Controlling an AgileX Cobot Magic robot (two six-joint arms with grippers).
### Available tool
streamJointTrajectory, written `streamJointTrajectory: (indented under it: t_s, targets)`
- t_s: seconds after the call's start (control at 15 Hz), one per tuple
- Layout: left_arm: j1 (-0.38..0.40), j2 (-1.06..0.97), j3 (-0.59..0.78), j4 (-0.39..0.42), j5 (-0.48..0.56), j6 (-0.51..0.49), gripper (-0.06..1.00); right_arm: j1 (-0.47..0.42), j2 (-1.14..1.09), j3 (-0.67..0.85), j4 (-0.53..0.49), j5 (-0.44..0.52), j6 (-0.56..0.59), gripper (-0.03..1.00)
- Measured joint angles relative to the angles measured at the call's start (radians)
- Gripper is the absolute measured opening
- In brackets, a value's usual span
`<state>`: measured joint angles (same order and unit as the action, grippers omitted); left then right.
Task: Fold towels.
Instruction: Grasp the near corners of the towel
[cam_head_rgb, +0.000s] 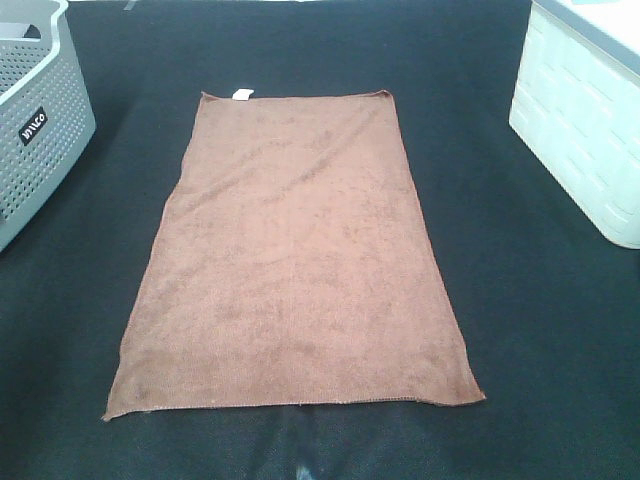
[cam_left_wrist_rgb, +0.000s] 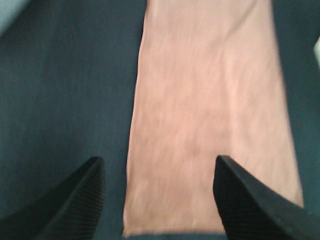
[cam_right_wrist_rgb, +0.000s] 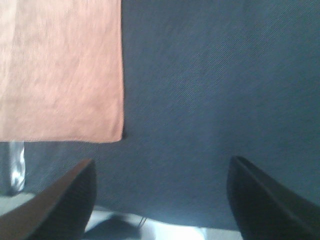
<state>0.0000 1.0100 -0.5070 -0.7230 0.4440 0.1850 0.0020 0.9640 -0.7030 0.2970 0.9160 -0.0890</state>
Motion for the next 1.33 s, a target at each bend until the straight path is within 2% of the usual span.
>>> streamJointTrajectory:
  t_s: [0.07,0.2,0.47,0.53,0.67,0.8,1.0,1.2,1.33]
  targets:
    - [0.000,0.118,-0.019,-0.037,0.048,0.078,0.61,0.000,0.119,-0.005,0.046,-0.008,-0.042,0.69]
    - [0.000,0.256,-0.027,-0.091,0.073,0.163,0.61,0.000,0.245,-0.005,0.115,-0.044,-0.096,0.69]
    - [0.000,0.465,-0.028,-0.214,0.078,0.328,0.61,0.000,0.449,-0.006,0.281,-0.155,-0.217,0.69]
    - [0.000,0.509,-0.028,-0.260,0.076,0.377,0.61,0.000,0.494,-0.006,0.333,-0.165,-0.259,0.69]
    - [0.000,0.600,-0.029,-0.414,0.073,0.516,0.61,0.000,0.600,-0.006,0.498,-0.172,-0.404,0.69]
    - [0.000,0.659,-0.029,-0.505,0.072,0.625,0.61,0.000,0.660,-0.006,0.584,-0.173,-0.501,0.69]
    - [0.000,0.709,-0.030,-0.576,0.071,0.701,0.61,0.016,0.707,-0.006,0.622,-0.203,-0.572,0.69]
    - [0.000,0.765,-0.030,-0.668,0.070,0.825,0.61,0.131,0.782,-0.007,0.676,-0.283,-0.607,0.69]
    - [0.000,0.793,-0.031,-0.702,0.074,0.873,0.65,0.144,0.791,-0.007,0.692,-0.310,-0.609,0.69]
